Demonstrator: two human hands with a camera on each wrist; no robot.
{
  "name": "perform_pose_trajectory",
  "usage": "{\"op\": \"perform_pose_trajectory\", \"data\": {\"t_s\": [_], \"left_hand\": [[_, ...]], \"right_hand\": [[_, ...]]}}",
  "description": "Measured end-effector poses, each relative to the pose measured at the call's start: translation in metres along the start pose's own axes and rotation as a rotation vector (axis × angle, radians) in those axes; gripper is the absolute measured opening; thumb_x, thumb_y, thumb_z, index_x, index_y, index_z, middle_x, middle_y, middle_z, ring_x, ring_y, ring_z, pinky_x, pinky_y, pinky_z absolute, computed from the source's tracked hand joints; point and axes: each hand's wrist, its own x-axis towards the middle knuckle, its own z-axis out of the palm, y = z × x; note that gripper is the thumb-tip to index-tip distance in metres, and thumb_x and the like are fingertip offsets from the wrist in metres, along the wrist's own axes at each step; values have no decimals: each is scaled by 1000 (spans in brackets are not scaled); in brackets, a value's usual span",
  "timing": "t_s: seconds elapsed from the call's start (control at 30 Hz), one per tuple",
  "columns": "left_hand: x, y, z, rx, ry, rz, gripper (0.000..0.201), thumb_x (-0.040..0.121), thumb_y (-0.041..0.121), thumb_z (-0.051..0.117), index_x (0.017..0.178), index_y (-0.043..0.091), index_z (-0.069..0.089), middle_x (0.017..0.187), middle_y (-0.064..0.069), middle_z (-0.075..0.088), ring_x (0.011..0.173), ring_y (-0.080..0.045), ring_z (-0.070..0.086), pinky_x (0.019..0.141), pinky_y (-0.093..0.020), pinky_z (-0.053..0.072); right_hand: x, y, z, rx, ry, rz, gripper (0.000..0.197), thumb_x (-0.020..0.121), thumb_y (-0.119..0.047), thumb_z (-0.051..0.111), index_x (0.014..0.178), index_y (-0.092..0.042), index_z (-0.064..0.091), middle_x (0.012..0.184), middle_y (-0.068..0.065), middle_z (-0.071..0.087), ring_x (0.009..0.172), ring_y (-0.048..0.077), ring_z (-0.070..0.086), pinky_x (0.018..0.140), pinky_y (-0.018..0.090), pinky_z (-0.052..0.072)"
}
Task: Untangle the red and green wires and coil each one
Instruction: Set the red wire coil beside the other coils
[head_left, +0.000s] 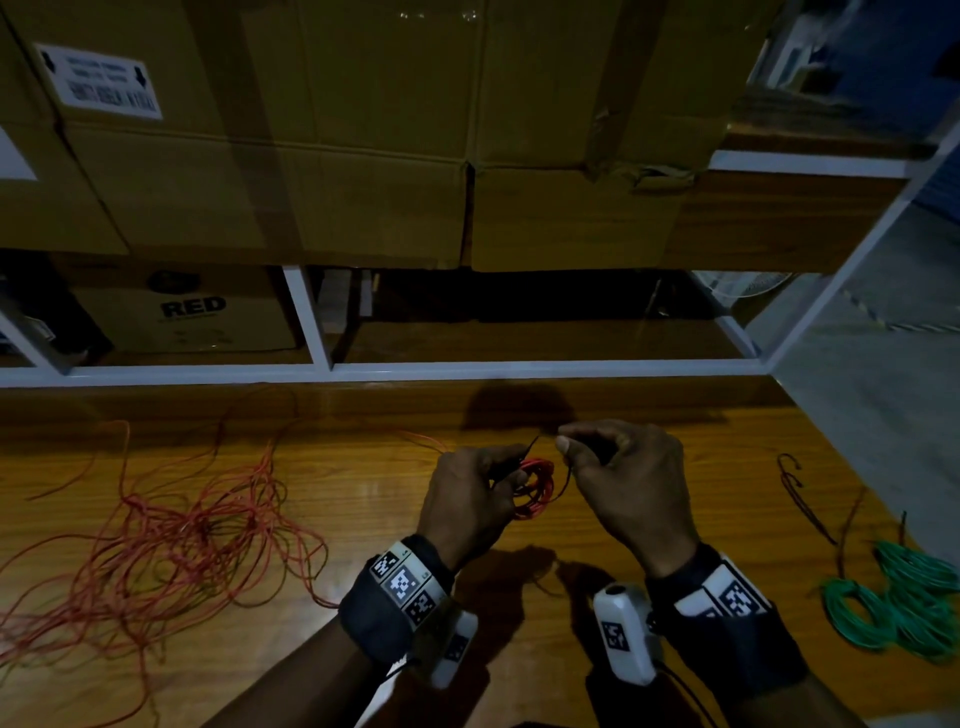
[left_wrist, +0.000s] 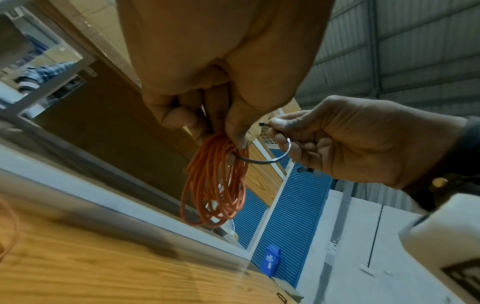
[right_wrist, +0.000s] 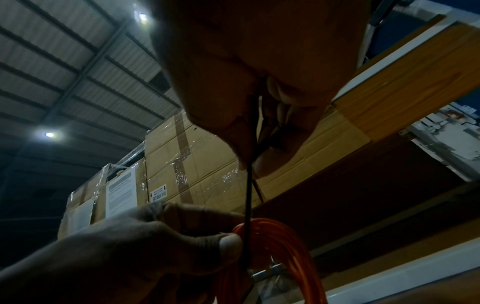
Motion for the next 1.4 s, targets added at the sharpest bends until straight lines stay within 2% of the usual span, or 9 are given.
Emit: {"op": "perform_pose_trajectory", "data": {"t_s": [0.1,0.3,0.4,0.53,0.8,0.9,1.07,1.23,1.4], "left_hand": [[-1,1,-1,-17,-3,-1,35,95,13,72,129,19,71,124,3,73,113,-2,65,88,-17,56],[-1,0,0,-24,-10,60,33,95,15,70,126,25,73,117,6,76,108,-3,69,86,-26,61],[0,0,0,-11,-9,61,33,95,15,69,126,24,73,116,4,76,106,-4,70,82,-16,58],[0,1,-2,3,1,65,33,95,13,70,126,23,73,116,3,76,105,-2,69,77,-3,50],[1,0,-1,32,21,54,33,95,15,71,127,21,72,120,0,75,108,-5,68,75,2,47],[1,0,-1,24,9,68,33,95,15,71,127,24,72,120,3,75,110,-4,68,78,-3,51],[1,-5,0,27,-15,60,34,95,17,70,127,26,72,119,4,75,108,-4,69,84,-24,61],[1,-2,-2,-11,3,37,33,94,13,71,125,24,73,118,5,75,107,-3,68,83,-14,57],[2,0,-4,-1,-15,55,35,95,12,70,128,23,72,119,3,75,108,-5,69,87,-27,61]], "right_hand": [[1,-1,-1,0,-9,-5,9,89,-22,79,97,-22,82,94,-11,78,83,-5,68,69,7,49],[-1,2,10,11,-74,25,11,90,-21,77,100,-23,81,96,-12,77,83,-8,65,68,5,50],[-3,2,12,11,-84,26,10,90,-19,77,98,-23,81,95,-11,77,81,-7,65,71,14,55],[-2,2,11,12,-73,27,11,89,-20,78,99,-24,81,95,-12,77,83,-8,66,68,5,49],[0,2,9,6,-29,10,12,89,-22,79,100,-24,81,95,-14,76,80,-16,61,65,0,46],[0,4,12,-8,-45,31,13,89,-22,78,102,-23,81,98,-11,77,80,-13,61,66,2,47],[1,3,12,-14,-51,28,11,89,-21,78,99,-23,81,95,-12,77,80,-11,63,66,1,45],[1,3,11,-28,-38,15,10,89,-24,78,99,-24,81,94,-14,76,80,-11,64,64,1,46],[1,4,13,-33,-67,15,10,89,-25,78,98,-26,81,94,-15,76,81,-12,63,66,2,47]]}}
